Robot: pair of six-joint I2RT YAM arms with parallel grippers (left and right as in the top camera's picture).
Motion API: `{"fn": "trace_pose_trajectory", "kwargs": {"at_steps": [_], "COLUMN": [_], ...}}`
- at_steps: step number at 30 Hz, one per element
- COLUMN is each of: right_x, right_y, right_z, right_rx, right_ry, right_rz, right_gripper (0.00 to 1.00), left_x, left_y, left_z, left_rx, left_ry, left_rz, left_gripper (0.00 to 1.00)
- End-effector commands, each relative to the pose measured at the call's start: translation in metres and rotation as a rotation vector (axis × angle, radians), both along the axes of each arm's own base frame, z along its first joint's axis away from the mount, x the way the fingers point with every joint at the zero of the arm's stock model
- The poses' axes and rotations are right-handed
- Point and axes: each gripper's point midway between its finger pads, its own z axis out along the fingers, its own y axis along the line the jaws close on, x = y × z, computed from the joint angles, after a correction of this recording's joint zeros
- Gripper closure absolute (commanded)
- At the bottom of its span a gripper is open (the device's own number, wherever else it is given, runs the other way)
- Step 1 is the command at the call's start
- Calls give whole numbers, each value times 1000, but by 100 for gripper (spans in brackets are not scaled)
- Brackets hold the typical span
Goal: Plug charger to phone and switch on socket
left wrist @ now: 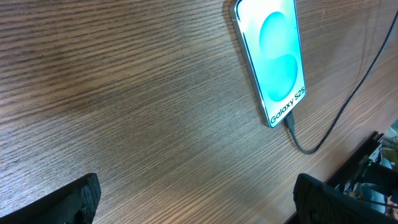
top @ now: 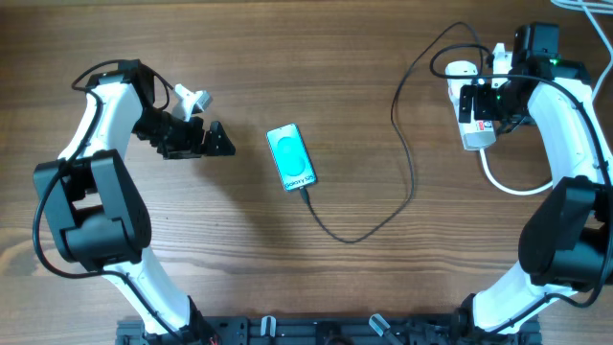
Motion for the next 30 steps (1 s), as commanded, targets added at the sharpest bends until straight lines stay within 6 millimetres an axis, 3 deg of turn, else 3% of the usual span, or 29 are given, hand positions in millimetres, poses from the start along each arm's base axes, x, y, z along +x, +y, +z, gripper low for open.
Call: {"fn": "trace_pose_trajectory", "kwargs": {"at_steps": [1,4,12,17,22,30], "right_x": [3,10,29,27,24,19], "right_y": [-8,0,-22,-36,-35,-35], "right_z": [-5,-3,4,-11,-19,-26], "right_rx": [-15,9,-40,3,58,-2], "right_ry": [-4,-32,-119,-96,-80,-44], "right_rz": [-4,95,72,-46,-191,-3], "right_gripper": [0,0,0,0,0,0], "left_x": [-1,-1,-1,-1,-1,-1], "left_y": [2,2,2,2,2,2], "left_z": [-4,-4,-4,-4,-4,-4], "left_rx": [-3,-4,-3,-4,-4,-4], "left_ry": [8,8,8,8,8,8], "left_rz": [0,1,0,1,-1,-1], "left_gripper": [0,0,0,0,0,0]}}
